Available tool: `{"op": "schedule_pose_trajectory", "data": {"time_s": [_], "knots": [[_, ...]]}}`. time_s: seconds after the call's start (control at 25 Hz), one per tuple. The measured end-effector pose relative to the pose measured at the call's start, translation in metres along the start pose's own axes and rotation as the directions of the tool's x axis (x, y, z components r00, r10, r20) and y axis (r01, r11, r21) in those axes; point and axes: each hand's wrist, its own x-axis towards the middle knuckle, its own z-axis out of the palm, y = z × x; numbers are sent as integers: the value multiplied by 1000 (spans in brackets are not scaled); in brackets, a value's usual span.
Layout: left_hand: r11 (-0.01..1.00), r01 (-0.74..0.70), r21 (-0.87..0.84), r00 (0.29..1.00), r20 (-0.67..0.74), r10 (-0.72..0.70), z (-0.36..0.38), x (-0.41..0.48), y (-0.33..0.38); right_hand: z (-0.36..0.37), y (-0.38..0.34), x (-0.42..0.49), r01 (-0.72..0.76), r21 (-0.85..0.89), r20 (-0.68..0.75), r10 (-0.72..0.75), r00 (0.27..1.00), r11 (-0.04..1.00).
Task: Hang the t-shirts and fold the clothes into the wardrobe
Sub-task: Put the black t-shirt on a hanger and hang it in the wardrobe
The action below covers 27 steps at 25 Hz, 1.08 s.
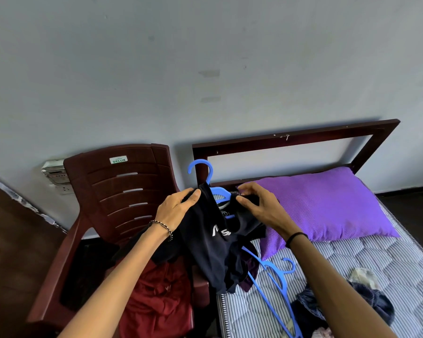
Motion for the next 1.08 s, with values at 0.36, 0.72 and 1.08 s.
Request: {"op": "schedule_pose_trajectory", "data": {"time_s": [0.36,0.72,1.08], "knots": [[914,49,403,976,-212,41,-29,-10,3,-3,2,5,25,-25,-153,-29,988,999],[892,-37,450,984,-142,112,-26,7,-5,-13,-3,5,7,40,-205,1,979,999],[990,-125,58,860,-491,137,-41,13,-19,-30,-2,-3,-33,83,-297,56,953,996]]}}
